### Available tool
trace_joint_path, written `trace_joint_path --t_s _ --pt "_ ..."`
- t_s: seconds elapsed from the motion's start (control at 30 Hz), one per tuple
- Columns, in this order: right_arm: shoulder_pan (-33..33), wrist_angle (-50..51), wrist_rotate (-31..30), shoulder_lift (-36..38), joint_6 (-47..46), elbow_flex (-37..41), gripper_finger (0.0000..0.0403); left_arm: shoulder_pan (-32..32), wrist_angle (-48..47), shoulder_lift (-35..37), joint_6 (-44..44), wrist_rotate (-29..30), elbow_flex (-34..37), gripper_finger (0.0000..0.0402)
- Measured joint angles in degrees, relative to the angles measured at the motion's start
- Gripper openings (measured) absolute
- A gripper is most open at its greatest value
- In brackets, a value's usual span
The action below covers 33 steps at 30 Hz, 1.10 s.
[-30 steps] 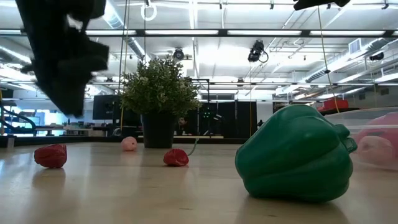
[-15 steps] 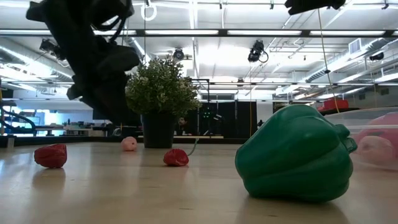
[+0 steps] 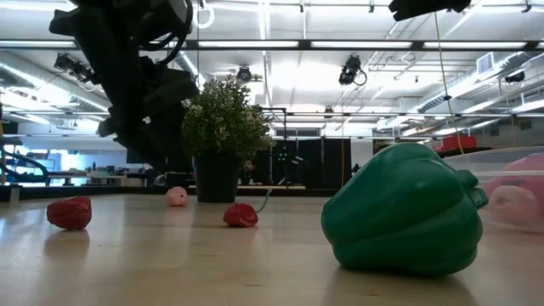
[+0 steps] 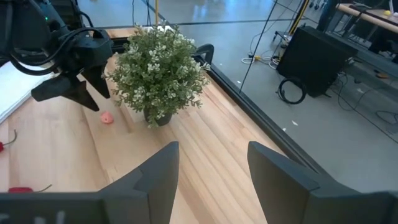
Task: Pick and placing Produce into tupperware
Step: Put the apricot into the transparent container
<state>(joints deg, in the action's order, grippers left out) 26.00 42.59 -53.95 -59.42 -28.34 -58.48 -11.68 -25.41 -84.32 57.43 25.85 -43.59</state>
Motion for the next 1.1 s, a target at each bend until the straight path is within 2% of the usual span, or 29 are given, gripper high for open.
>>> trace_joint_path --t_s 0.17,0.53,0.83,0.97,1.1 --pt "0.0 -0.01 0.01 0.0 0.0 0.0 0.0199 0.02 -0.08 -0.01 0.41 0.0 0.0 0.0244" --pt "0.0 -0.07 0.03 0.02 0.0 0.0 0.0199 0.15 2.14 -5.19 1.44 0.0 1.05 0.0221" --pt "0.0 -0.2 0.02 0.02 0.05 0.0 0.0199 1.6 2.9 -6.31 1.5 1.25 1.05 0.0211" --pt "0.0 -0.2 0.02 0.02 0.06 0.0 0.0199 2.17 4.45 -7.02 1.49 1.4 1.07 0.0178" --pt "0.0 -0.15 0.02 0.02 0.07 0.0 0.0199 1.98 6.62 -7.0 1.1 1.37 1.07 0.0105"
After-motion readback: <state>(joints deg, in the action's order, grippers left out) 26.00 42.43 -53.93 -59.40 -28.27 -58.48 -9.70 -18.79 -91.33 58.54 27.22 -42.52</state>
